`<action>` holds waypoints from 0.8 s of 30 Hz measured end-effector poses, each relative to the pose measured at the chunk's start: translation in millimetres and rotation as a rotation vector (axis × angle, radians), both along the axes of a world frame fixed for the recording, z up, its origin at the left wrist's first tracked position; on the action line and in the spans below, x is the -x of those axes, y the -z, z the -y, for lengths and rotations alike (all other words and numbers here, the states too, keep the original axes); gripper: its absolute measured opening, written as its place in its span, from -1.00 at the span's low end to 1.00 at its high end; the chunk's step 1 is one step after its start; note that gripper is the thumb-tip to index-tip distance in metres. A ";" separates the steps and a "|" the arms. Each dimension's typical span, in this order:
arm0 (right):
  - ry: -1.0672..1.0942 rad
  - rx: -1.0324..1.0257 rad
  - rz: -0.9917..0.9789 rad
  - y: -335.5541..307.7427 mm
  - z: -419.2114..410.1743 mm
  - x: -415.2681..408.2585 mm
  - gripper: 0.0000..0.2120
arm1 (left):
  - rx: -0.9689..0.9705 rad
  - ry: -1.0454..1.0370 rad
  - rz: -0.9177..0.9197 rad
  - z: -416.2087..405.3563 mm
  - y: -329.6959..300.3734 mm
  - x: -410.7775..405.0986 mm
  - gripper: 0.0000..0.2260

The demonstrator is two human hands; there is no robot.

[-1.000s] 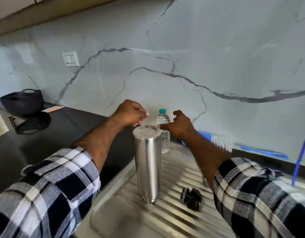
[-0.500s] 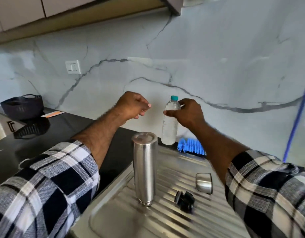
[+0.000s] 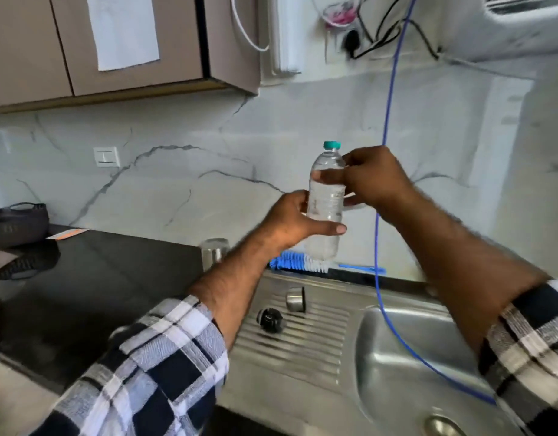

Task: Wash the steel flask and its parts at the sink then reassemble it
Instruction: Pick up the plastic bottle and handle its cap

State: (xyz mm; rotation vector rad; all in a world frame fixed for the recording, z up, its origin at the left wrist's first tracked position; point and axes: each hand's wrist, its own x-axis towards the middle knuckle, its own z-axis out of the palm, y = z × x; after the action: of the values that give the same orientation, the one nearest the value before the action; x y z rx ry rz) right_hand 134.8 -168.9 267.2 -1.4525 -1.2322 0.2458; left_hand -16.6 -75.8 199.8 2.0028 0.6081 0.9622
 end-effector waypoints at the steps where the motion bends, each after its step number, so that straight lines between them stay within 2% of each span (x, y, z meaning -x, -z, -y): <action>1: 0.002 0.007 0.004 8.3 11.3 0.1 -0.48 | 0.038 0.074 0.049 13.1 10.0 -4.4 -0.44; 3: 0.022 0.035 0.011 30.9 33.6 -3.2 -0.40 | 0.091 0.142 0.101 37.8 31.3 -13.0 -0.52; 8: 0.017 0.129 0.167 78.6 65.0 -2.4 -0.28 | 0.147 0.024 0.103 69.1 87.3 -11.0 -0.61; 10: 0.078 0.125 0.221 87.7 69.4 1.2 -0.39 | 0.149 -0.001 0.052 74.2 107.9 -4.4 -0.54; 13: 0.111 0.141 0.307 92.7 66.5 7.8 -0.58 | 0.129 -0.024 -0.019 79.9 127.2 9.6 -0.54; 18: 0.060 0.199 0.397 95.2 59.4 33.2 -0.59 | 0.109 -0.119 -0.076 82.0 137.4 39.2 -0.61; 24: -0.104 0.215 0.481 86.8 46.9 60.8 -0.86 | 0.093 -0.130 -0.136 68.3 134.1 78.7 -0.62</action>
State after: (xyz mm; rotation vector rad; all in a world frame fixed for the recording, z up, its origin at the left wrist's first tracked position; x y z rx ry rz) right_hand 74.0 -215.8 180.4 -1.6944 -1.7139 0.1011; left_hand -95.3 -144.1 65.8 1.9754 0.8515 0.8621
